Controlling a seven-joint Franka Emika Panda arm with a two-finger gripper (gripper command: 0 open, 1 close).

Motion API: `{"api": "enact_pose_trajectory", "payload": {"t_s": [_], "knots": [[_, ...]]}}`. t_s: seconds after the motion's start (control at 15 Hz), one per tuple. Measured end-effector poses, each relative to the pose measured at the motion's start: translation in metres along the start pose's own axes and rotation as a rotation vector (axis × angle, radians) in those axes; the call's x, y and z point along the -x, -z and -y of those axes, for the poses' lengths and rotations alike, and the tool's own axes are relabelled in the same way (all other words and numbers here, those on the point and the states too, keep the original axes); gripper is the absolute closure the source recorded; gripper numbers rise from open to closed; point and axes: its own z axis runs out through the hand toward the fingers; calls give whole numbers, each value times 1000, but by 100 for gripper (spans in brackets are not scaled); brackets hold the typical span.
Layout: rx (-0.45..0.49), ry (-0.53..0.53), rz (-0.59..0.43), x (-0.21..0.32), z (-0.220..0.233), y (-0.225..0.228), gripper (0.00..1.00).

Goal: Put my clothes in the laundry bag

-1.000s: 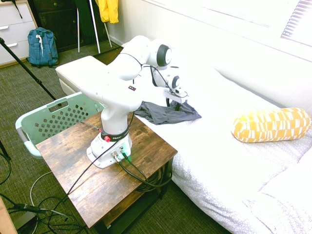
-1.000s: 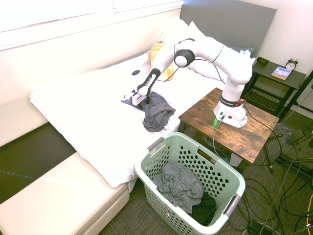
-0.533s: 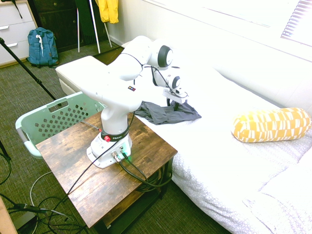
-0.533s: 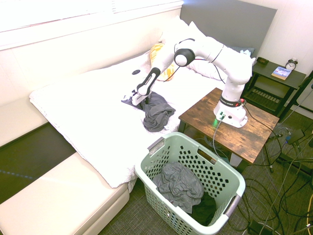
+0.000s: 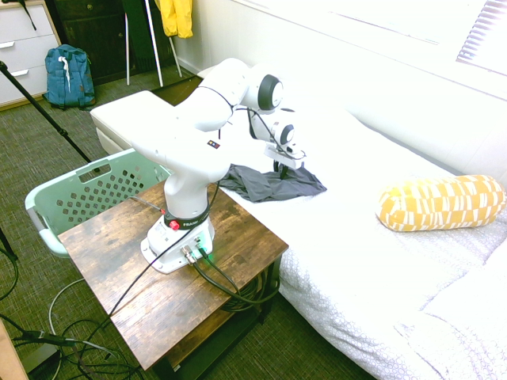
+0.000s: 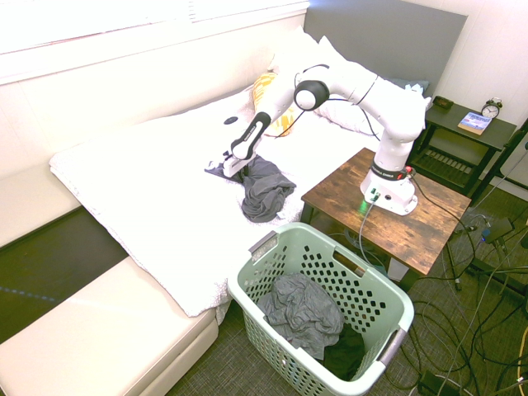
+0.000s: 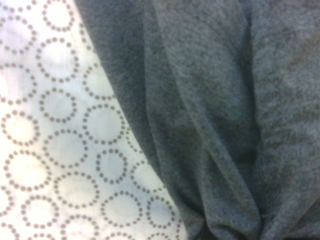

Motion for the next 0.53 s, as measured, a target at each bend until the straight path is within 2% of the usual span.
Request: {"api": "enact_pose_trajectory", "payload": {"t_s": [0.33, 0.53], "knots": [[-5, 9, -3, 7, 1, 16, 100], [-41, 18, -30, 21, 4, 60, 100]]}}
